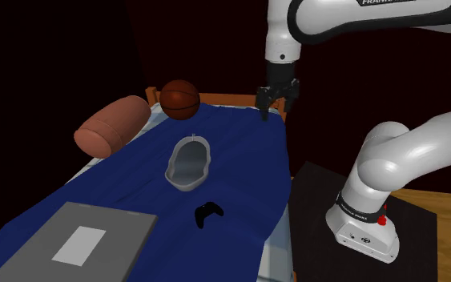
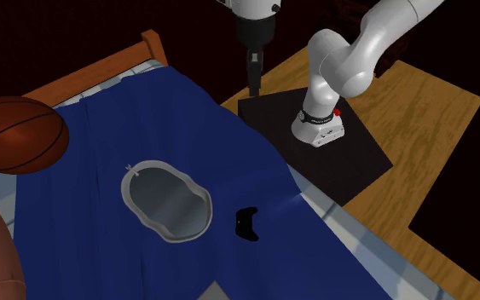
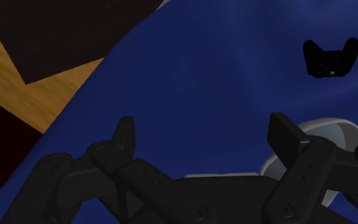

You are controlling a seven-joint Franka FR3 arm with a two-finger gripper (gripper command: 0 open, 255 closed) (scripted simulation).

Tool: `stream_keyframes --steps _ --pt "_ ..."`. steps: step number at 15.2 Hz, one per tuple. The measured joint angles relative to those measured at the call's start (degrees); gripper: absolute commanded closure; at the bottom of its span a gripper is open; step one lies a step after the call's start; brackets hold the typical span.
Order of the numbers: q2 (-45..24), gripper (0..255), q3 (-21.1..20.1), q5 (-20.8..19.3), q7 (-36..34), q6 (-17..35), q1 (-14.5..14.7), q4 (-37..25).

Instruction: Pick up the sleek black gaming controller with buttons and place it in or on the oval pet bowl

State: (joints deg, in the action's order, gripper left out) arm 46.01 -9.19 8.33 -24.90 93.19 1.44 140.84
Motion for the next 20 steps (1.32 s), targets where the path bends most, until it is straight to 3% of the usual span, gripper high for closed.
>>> stream_keyframes --steps 7,13,20 --pt "-6.33 0 -10.59 6.49 -15.64 5.96 0.24 1.19" --pt "-16.4 0 -20.35 10.22 -29.55 12.95 -0.63 -0.98" --pt "-32.75 0 -30.4 8.02 -46.81 21.27 -3.74 -7.26"
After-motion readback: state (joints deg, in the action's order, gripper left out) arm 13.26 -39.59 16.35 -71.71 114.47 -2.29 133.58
